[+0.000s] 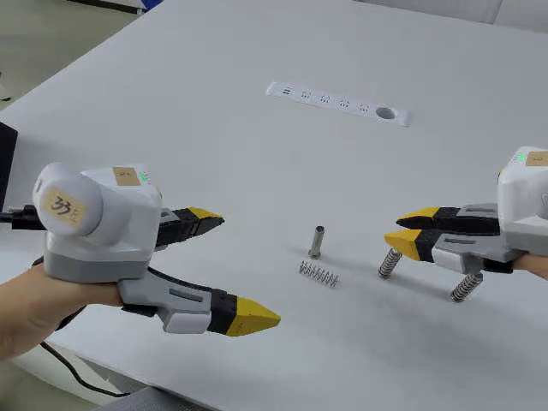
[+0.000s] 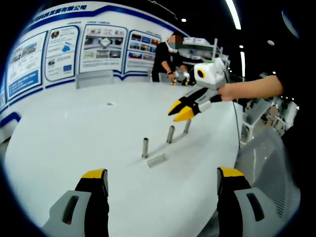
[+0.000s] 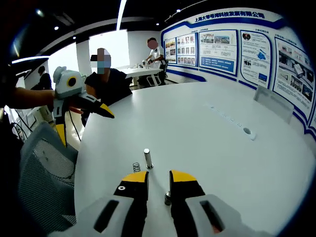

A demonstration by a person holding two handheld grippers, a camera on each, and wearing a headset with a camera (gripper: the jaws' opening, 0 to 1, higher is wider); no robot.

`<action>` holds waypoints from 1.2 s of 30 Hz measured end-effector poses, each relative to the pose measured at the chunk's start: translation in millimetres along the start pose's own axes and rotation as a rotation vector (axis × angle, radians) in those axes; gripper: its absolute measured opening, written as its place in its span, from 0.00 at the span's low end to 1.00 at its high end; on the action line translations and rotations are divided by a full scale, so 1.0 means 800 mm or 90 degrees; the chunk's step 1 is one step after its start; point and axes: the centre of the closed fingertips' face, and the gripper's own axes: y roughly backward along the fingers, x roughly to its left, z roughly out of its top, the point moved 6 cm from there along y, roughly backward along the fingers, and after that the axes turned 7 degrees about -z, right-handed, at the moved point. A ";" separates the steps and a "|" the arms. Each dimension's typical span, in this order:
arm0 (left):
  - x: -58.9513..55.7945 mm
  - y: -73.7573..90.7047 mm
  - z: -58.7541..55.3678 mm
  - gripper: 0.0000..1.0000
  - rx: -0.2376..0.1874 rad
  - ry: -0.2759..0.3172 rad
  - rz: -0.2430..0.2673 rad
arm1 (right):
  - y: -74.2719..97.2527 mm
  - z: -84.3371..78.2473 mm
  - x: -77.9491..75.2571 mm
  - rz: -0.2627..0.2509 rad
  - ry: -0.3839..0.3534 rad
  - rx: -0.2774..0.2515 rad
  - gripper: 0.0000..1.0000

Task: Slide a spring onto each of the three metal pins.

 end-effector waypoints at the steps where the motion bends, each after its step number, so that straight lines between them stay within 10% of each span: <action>1: 0.001 0.002 0.000 0.93 -0.001 0.002 0.001 | -0.005 0.000 0.012 0.020 0.007 0.001 0.18; 11: 0.005 0.010 -0.013 0.92 0.013 0.008 0.006 | -0.058 -0.029 0.054 0.068 0.060 0.070 0.20; 36: 0.018 0.022 -0.032 0.91 0.021 0.030 0.016 | -0.100 -0.066 0.051 0.045 0.066 0.148 0.14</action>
